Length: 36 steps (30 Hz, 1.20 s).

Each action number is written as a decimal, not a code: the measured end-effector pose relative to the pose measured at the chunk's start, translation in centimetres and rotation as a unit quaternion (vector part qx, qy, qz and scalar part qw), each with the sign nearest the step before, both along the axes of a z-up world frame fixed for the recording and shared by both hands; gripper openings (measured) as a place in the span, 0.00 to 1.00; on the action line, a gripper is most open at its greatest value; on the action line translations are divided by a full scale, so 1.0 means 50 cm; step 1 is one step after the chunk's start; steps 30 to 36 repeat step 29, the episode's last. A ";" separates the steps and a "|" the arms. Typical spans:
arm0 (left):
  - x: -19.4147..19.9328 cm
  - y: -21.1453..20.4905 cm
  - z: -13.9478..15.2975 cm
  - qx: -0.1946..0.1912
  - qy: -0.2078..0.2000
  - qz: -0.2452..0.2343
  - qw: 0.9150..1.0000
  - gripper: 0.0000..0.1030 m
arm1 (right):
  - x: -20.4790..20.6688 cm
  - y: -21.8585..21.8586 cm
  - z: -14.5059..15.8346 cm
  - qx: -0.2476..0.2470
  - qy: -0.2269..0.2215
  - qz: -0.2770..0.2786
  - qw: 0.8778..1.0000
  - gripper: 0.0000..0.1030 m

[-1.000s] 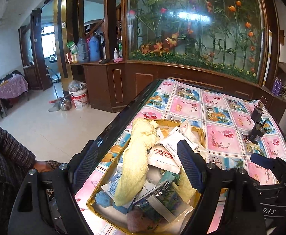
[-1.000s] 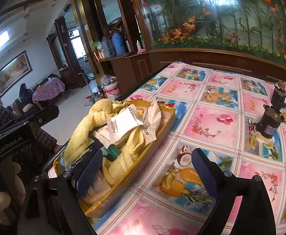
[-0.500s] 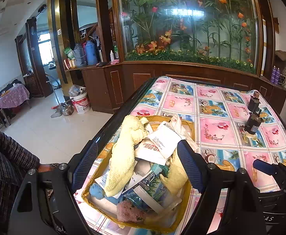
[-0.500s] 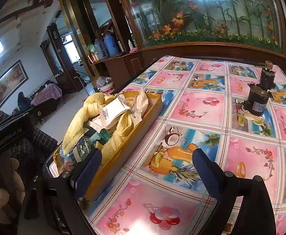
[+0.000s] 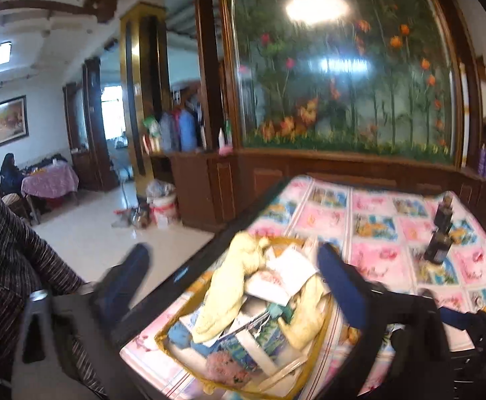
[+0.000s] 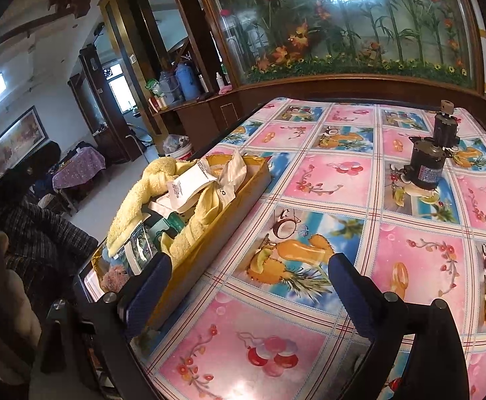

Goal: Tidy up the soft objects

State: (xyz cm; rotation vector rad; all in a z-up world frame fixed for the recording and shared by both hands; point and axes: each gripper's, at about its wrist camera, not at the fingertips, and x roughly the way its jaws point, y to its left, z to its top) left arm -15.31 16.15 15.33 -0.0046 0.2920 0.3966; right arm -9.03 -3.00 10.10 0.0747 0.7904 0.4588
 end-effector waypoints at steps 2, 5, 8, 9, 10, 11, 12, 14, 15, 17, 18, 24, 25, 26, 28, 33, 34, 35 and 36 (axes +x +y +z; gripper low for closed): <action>-0.006 0.001 -0.001 0.001 -0.014 -0.010 1.000 1.00 | -0.002 0.001 -0.002 0.000 0.000 0.003 1.000 0.94; 0.017 0.014 -0.009 -0.031 0.022 -0.028 0.999 1.00 | -0.008 0.006 -0.007 -0.005 0.002 0.006 1.000 0.94; 0.033 0.038 -0.020 -0.074 0.048 -0.033 0.996 1.00 | -0.017 0.017 -0.014 -0.021 -0.001 0.013 1.000 0.94; 0.038 0.044 -0.023 -0.084 0.056 -0.031 0.994 1.00 | -0.020 0.022 -0.016 -0.027 -0.003 0.016 0.999 0.94; 0.041 0.048 -0.028 -0.091 0.062 -0.027 0.994 1.00 | -0.024 0.027 -0.018 -0.033 -0.005 0.021 0.999 0.94; 0.043 0.050 -0.032 -0.093 0.067 -0.020 0.993 1.00 | -0.028 0.034 -0.020 -0.040 -0.007 0.025 0.999 0.94; 0.042 0.052 -0.037 -0.091 0.069 -0.012 0.993 1.00 | -0.030 0.040 -0.023 -0.045 -0.009 0.029 0.999 0.94; 0.041 0.055 -0.045 -0.089 0.072 -0.003 0.993 1.00 | -0.035 0.055 -0.026 -0.055 -0.011 0.040 0.998 0.94; 0.041 0.058 -0.048 -0.091 0.076 -0.001 0.993 1.00 | -0.038 0.063 -0.029 -0.060 -0.012 0.045 0.997 0.94; 0.048 0.062 -0.058 -0.092 0.083 0.003 0.992 1.00 | -0.042 0.079 -0.035 -0.070 -0.013 0.056 0.996 0.94; 0.048 0.064 -0.061 -0.091 0.085 0.007 0.992 1.00 | -0.044 0.086 -0.038 -0.075 -0.013 0.062 0.995 0.94; 0.058 0.082 -0.080 -0.100 0.097 0.013 0.990 1.00 | -0.046 0.112 -0.058 -0.088 -0.003 0.080 0.993 0.94; 0.059 0.084 -0.082 -0.100 0.103 0.014 0.990 1.00 | -0.044 0.113 -0.060 -0.088 -0.001 0.079 0.993 0.94; 0.058 0.087 -0.083 -0.101 0.105 0.014 0.989 1.00 | -0.042 0.113 -0.062 -0.088 0.002 0.078 0.993 0.94; 0.060 0.090 -0.084 -0.102 0.105 0.015 0.989 1.00 | -0.037 0.109 -0.066 -0.087 0.008 0.074 0.993 0.94; 0.060 0.090 -0.084 -0.100 0.106 0.020 0.989 1.00 | -0.034 0.106 -0.069 -0.086 0.012 0.072 0.994 0.94; 0.060 0.090 -0.084 -0.100 0.106 0.020 0.989 1.00 | -0.034 0.106 -0.069 -0.086 0.012 0.072 0.994 0.94; 0.060 0.090 -0.084 -0.100 0.106 0.020 0.989 1.00 | -0.034 0.106 -0.069 -0.086 0.012 0.072 0.994 0.94; 0.060 0.090 -0.084 -0.100 0.106 0.020 0.989 1.00 | -0.034 0.106 -0.069 -0.086 0.012 0.072 0.994 0.94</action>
